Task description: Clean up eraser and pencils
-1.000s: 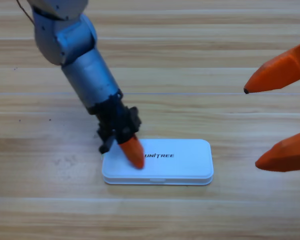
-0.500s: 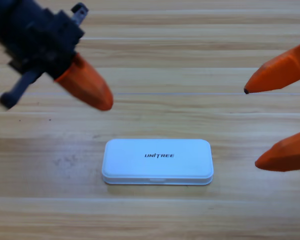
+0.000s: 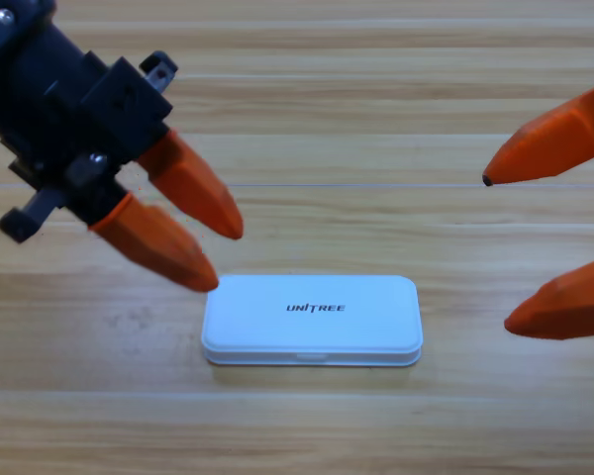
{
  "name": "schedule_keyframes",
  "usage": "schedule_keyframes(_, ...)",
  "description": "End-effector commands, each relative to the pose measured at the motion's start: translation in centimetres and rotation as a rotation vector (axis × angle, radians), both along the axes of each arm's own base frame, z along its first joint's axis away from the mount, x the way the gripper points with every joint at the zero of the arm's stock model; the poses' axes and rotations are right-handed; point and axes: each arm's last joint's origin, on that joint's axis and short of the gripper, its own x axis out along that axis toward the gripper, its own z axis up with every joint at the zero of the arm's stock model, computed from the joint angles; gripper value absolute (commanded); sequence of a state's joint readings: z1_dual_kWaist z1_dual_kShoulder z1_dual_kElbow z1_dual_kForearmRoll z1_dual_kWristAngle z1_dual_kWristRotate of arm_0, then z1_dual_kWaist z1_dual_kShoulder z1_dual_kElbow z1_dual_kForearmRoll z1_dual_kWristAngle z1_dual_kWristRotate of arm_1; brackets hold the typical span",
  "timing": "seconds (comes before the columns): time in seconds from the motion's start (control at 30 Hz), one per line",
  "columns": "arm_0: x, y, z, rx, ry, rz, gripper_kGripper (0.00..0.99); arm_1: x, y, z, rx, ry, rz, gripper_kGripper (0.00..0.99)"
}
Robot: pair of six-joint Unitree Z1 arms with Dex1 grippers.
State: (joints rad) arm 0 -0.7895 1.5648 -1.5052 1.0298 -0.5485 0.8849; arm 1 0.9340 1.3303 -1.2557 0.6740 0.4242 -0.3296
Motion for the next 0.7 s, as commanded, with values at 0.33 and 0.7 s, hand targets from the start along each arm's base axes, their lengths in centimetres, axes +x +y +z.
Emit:
schedule_keyframes(0.33, -0.2, -0.8, -1.2, 0.033, 0.057, 0.021, 0.990, 0.6, 0.8, -0.9, -0.014, 0.025, 0.001, 0.990)
schedule_keyframes(0.7, 0.6, -1.6, -2.2, 0.050, 0.071, 0.039, 0.990, 0.7, 0.9, -1.0, -0.018, 0.028, 0.001, 0.990)
